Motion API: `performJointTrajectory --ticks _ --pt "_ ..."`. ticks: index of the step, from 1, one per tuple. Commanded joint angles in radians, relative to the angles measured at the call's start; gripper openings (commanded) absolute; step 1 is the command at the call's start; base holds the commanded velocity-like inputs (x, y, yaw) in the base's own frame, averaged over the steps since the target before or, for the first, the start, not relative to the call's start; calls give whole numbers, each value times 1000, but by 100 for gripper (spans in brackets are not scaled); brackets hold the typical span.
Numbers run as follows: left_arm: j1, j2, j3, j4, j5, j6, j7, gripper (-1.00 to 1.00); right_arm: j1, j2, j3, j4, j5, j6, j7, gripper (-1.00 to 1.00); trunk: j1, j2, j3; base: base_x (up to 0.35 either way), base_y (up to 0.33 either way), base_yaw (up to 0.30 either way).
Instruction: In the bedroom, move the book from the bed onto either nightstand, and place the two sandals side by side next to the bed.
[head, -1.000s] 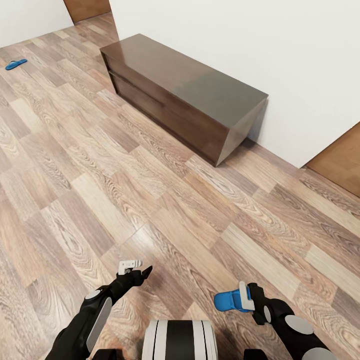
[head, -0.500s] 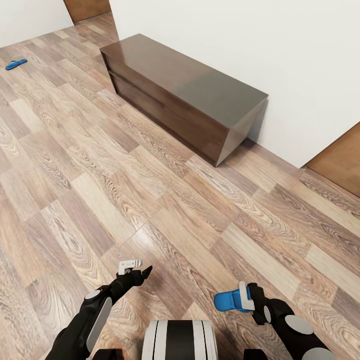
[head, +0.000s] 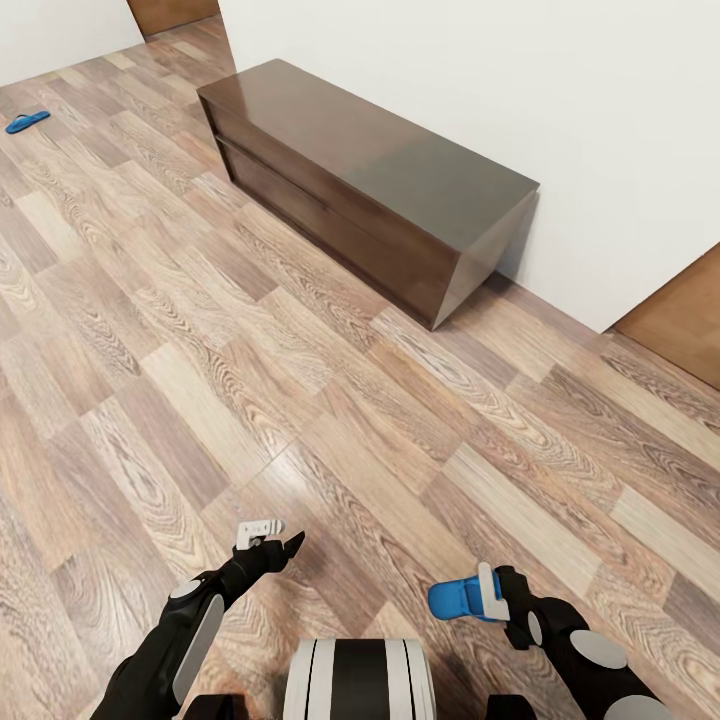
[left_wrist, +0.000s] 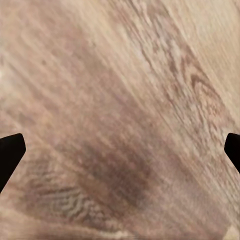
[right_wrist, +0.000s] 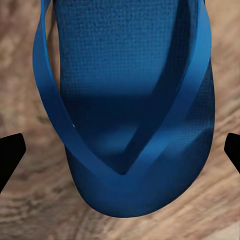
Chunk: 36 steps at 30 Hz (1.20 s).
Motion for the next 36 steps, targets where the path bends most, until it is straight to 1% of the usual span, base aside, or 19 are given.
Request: performJointTrajectory --ticks 1,30,36 --pt "0 0 1 -1 10 9 -1 100 0 -1 3 -2 10 -3 3 100 0 0 -1 0 0 0" --pt "0 0 1 -1 11 7 -5 100 0 -2 3 -2 10 -3 3 100 0 0 -1 0 0 0" --pt "0 0 1 -1 11 7 -6 100 0 -2 3 -2 10 -3 3 100 0 0 -1 0 61 0"
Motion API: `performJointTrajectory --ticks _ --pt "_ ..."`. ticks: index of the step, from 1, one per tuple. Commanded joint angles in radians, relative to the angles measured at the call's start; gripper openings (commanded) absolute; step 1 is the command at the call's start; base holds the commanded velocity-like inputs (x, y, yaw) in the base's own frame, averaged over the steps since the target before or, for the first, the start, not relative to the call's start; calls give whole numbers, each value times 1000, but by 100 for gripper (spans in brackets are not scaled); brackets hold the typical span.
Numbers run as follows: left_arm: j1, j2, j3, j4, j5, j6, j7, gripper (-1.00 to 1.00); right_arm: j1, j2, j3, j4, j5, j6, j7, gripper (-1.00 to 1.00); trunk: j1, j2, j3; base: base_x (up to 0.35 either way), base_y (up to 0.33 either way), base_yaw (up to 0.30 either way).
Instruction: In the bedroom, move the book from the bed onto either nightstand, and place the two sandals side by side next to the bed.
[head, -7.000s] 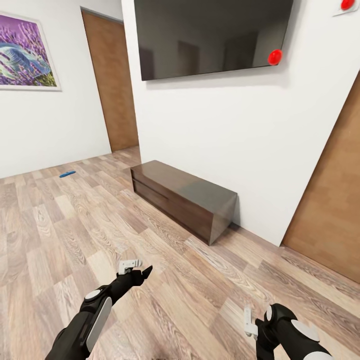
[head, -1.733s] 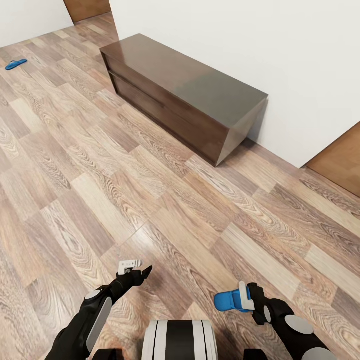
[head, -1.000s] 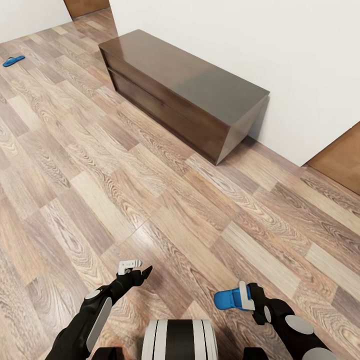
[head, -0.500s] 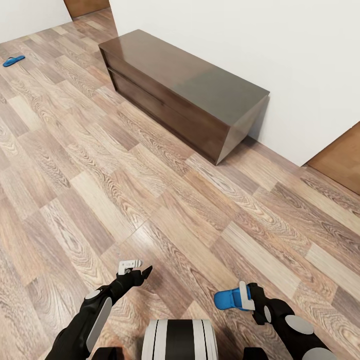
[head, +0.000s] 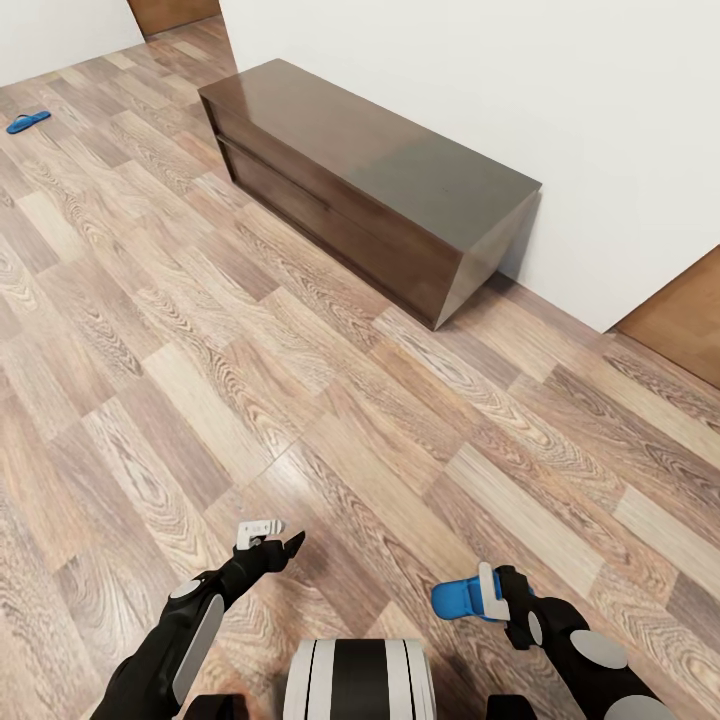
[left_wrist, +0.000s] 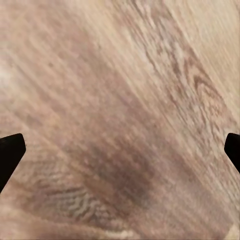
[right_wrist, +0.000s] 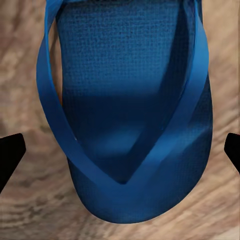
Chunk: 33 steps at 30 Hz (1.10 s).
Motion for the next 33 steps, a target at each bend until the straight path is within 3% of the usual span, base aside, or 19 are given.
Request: performJointTrajectory --ticks 1,33 --pt "0 0 1 -1 10 9 -1 100 0 -1 2 -2 10 -3 3 100 0 0 -1 0 18 0" --pt "0 0 1 -1 12 9 -1 100 0 -1 2 -2 10 -3 3 100 0 0 -1 14 23 0"
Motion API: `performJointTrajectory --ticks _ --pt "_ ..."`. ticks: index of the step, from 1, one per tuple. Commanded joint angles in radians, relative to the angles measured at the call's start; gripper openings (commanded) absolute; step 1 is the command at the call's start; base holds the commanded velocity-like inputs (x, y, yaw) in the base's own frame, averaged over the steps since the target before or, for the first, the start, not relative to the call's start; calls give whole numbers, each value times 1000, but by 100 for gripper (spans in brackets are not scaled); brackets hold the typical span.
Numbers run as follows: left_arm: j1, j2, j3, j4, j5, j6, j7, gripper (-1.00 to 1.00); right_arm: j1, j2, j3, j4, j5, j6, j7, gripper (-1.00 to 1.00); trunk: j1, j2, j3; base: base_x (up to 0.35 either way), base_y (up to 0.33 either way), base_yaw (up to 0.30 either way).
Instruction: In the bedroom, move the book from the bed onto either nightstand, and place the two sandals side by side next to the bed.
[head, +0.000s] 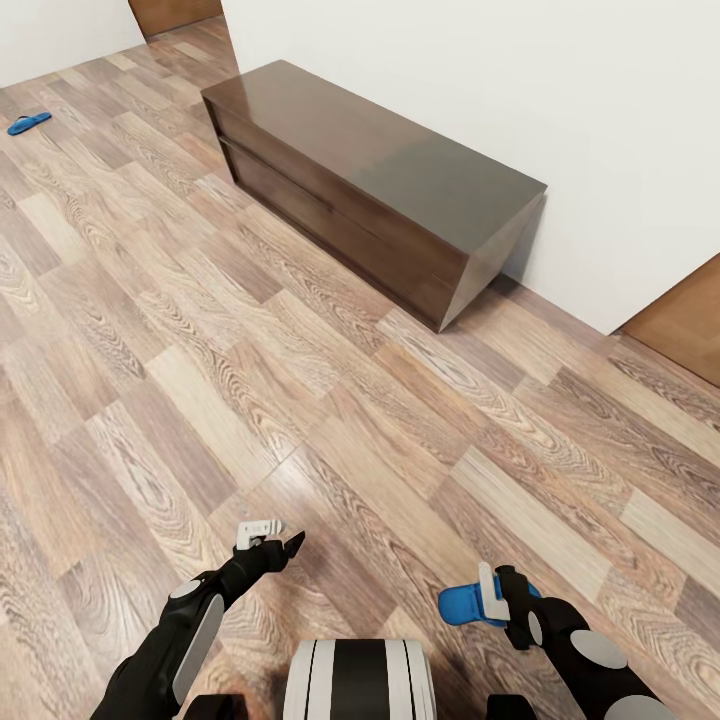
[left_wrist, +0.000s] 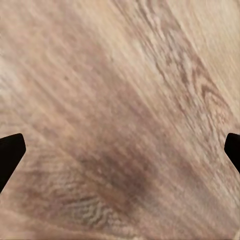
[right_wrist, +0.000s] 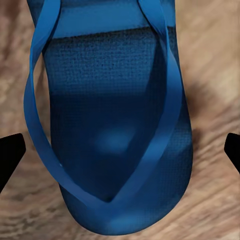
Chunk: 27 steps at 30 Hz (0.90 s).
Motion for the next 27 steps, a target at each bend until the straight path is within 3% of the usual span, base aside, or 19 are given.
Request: performJointTrajectory --ticks 1,19,20,27 --pt "0 0 1 -1 11 9 -1 100 0 -1 3 -2 10 -3 3 100 0 0 -4 0 0 0" --pt "0 0 1 -1 11 9 -1 100 0 -2 3 -2 9 -3 1 100 1 -1 -12 0 0 0" --pt "0 0 1 -1 11 9 -1 100 0 -2 3 -2 9 -3 1 -100 1 -1 -12 0 0 0" --pt "0 0 1 -1 11 9 -2 100 0 -1 2 -2 9 -4 1 -100 1 -1 -12 0 0 0"
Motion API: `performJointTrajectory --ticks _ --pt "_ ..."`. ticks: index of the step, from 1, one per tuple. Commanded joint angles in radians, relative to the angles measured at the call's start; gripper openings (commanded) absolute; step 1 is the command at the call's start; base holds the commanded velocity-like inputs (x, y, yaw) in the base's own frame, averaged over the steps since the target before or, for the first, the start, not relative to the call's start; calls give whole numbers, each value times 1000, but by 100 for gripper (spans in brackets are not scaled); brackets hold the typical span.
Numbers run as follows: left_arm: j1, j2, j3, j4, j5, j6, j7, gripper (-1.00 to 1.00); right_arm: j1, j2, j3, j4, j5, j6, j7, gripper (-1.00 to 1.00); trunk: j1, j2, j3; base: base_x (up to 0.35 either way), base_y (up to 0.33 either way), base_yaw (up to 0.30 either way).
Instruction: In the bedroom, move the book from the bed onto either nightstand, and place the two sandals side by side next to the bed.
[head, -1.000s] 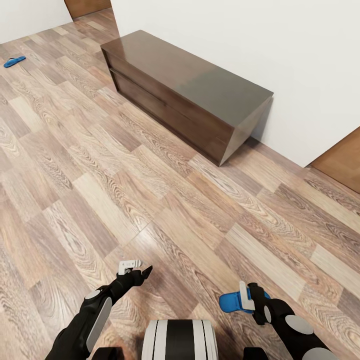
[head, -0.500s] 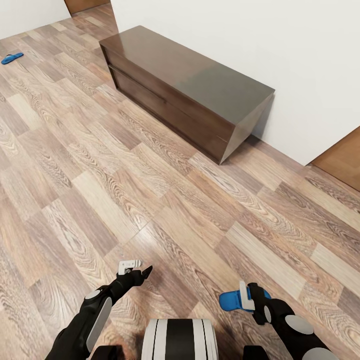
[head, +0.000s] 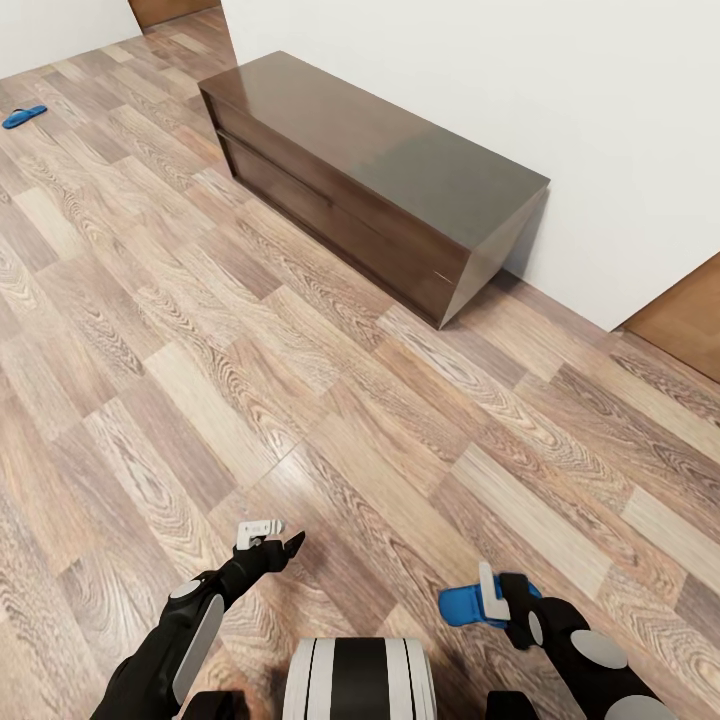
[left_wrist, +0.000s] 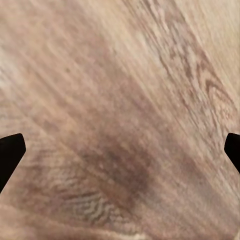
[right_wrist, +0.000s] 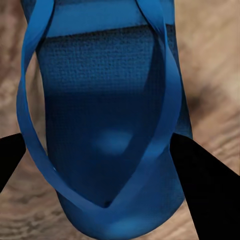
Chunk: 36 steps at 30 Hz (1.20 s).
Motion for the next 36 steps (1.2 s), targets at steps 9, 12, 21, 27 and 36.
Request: performJointTrajectory --ticks 9,12,21,27,36 --pt "0 0 1 -1 10 9 -1 100 0 -2 2 -3 8 -2 3 -100 0 0 -1 0 0 0" --pt "0 0 1 -2 10 9 -1 100 0 -3 2 -3 8 -2 3 -100 0 0 -1 0 0 0" --pt "0 0 1 -2 10 10 0 100 0 -3 2 -5 8 -2 3 -100 -2 0 11 0 0 0" --pt "0 0 1 -2 10 10 1 100 0 -3 2 -8 8 -2 3 -100 -4 2 34 0 0 0" --pt "0 0 1 -3 9 10 0 100 0 -3 2 -9 8 -2 3 -100 -8 4 69 0 0 0"
